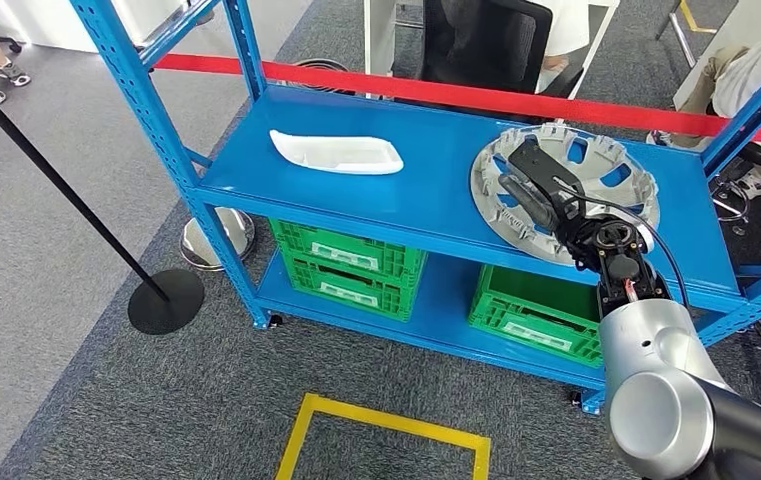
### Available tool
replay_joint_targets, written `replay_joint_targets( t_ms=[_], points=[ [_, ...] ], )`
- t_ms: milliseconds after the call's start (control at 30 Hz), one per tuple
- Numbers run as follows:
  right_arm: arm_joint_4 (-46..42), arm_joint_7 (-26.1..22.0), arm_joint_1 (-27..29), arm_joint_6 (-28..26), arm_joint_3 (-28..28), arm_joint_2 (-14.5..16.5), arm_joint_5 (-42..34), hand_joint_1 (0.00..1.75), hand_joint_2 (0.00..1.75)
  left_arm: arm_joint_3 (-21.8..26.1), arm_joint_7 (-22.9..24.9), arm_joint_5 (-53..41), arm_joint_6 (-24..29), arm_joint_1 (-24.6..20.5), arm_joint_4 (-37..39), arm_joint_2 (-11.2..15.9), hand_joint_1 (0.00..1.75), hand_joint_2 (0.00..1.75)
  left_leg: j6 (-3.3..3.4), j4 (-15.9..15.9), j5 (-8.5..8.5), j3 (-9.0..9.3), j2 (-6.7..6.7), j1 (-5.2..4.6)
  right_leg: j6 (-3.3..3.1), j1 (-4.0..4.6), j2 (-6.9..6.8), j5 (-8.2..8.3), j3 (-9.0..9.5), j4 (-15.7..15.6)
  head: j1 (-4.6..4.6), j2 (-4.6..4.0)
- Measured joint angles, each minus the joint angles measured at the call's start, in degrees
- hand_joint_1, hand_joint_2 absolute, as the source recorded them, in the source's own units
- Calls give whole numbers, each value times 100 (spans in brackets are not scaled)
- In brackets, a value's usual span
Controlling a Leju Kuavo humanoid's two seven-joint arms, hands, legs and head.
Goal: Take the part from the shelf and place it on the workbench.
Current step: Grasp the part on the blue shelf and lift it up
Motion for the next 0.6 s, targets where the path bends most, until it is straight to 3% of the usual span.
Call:
replay_joint_targets(
  t_ms=[200,600],
  points=[
    [12,14,0,0,15,32,105,0,0,78,-151,128,95,46,4,40,0,0,39,3,-16,2,-5,-5,99,-2,-3,24,41,-67,-2,0],
    [34,-328,-36,0,-19,131,-296,0,0,312,-422,308,57,81,4,142,0,0,43,2,-19,13,-2,13,117,18,-2,19,41,-66,-5,0]
  ],
)
